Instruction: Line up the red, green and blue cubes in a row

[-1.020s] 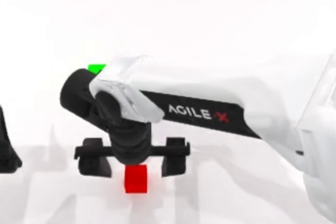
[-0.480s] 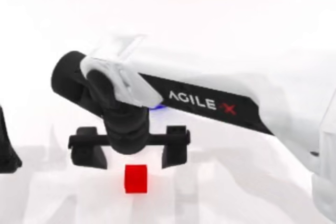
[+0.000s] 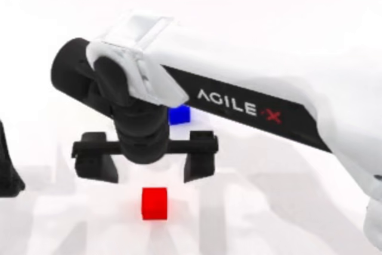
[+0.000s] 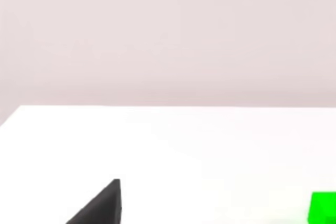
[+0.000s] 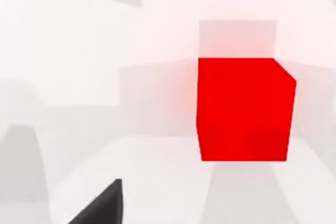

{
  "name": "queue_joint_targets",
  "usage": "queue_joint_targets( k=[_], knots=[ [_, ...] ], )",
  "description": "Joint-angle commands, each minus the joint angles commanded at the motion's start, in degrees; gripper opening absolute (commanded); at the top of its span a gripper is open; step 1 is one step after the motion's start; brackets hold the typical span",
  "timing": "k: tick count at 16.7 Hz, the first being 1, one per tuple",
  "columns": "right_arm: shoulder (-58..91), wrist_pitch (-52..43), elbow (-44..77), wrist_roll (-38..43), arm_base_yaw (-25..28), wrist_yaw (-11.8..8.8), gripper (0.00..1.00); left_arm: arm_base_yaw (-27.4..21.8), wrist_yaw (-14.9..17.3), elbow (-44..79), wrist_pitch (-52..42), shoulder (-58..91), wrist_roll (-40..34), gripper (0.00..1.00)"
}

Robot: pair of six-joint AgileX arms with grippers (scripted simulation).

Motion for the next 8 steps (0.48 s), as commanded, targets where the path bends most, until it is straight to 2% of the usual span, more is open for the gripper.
queue_joint_targets(
  k=[3,8],
  knots=[
    [-1.6,0.9,-1.4,-1.0,-0.6,0.5,1.00,-0.5,0.3,1.7,-1.4,1.6,-0.1,1.00],
    [-15.5,8.6,-13.0,-8.4,-6.5,3.9,1.00,-3.6,1.6,15.1,-12.0,14.8,-0.9,1.00]
  ],
)
